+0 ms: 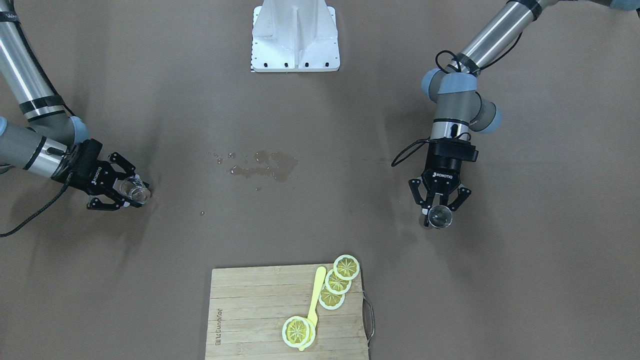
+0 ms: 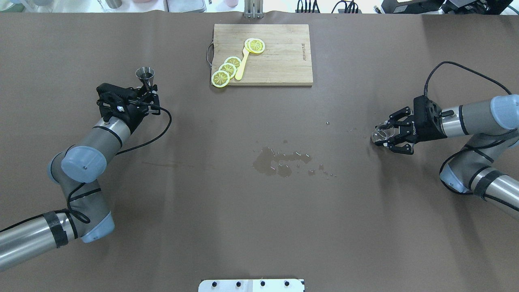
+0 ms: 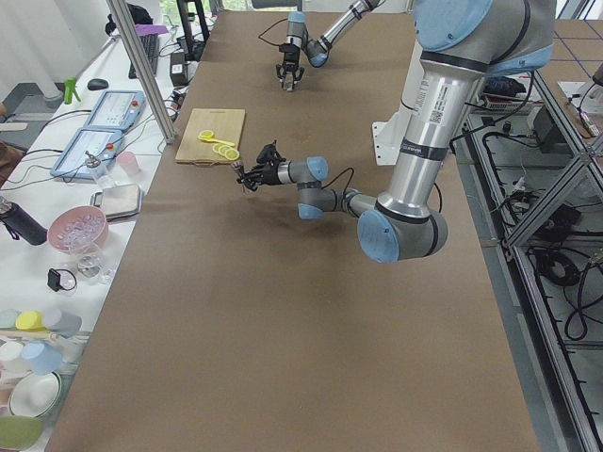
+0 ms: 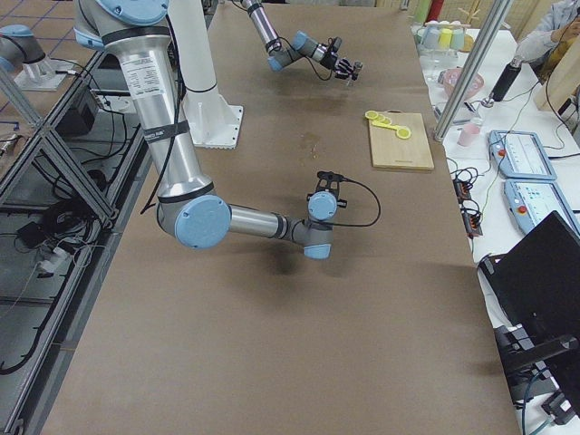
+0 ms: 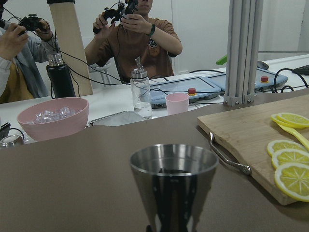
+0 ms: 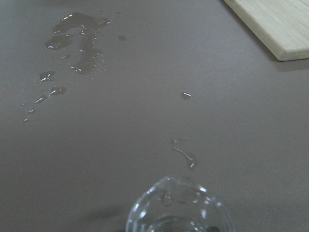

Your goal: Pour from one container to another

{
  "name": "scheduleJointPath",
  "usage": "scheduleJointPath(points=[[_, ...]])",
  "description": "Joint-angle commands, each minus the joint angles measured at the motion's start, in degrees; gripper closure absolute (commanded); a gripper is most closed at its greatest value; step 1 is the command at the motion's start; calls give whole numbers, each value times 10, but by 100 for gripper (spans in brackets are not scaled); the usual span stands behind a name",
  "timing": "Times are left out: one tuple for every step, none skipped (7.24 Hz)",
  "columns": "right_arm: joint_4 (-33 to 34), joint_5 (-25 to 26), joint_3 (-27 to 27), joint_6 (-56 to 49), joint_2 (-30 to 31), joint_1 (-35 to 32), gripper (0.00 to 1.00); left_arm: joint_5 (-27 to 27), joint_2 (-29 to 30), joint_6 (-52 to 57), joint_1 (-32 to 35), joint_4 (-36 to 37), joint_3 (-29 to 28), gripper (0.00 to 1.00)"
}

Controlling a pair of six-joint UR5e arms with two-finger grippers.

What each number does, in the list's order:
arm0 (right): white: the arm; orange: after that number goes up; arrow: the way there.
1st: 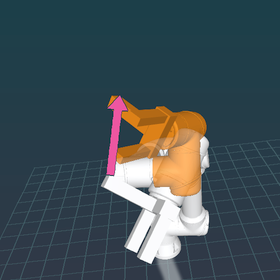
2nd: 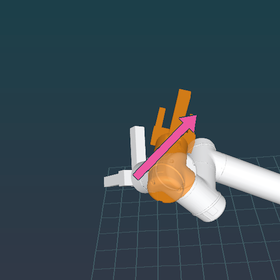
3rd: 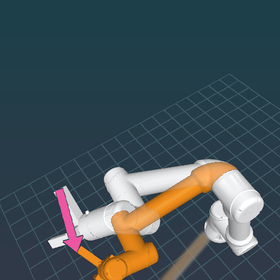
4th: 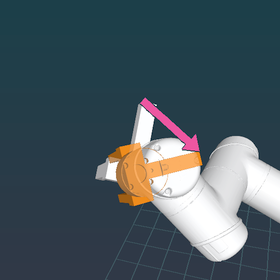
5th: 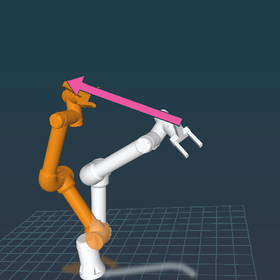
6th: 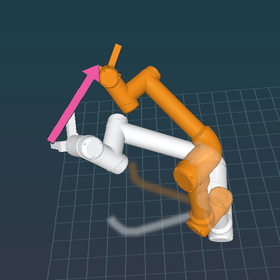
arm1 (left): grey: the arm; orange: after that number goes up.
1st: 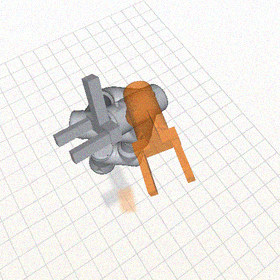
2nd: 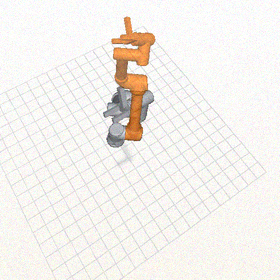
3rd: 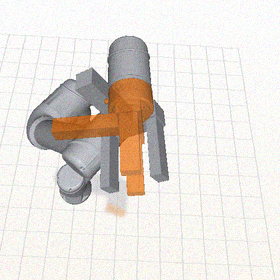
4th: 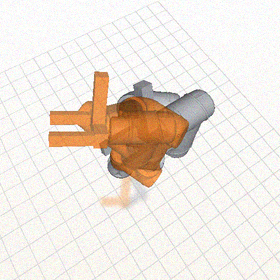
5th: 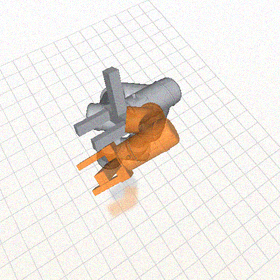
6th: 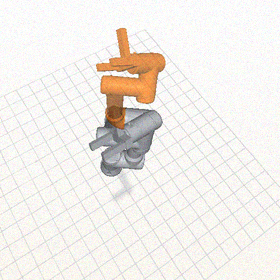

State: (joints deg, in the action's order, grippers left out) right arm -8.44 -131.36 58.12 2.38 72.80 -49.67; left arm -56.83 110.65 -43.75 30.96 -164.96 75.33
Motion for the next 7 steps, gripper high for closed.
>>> scheduleJointPath(points=[[0,0,0,-1,0,0,69,4,-1,2,-10,0,2,100],[1,0,0,-1,0,0,53,5,-1,2,-16,1,3,100],[1,0,0,0,-1,-1,38,7,-3,2,-20,1,3,100],[3,0,0,0,0,-1,26,9,-3,2,-20,1,2,100],[3,-2,1,1,-1,-2,1,11,-3,2,-20,-4,-1,100],[3,-2,0,2,-1,-3,1,12,-3,2,-20,-6,-2,100],[3,-5,1,3,-1,-6,1,26,-3,2,-26,-10,-1,100]])
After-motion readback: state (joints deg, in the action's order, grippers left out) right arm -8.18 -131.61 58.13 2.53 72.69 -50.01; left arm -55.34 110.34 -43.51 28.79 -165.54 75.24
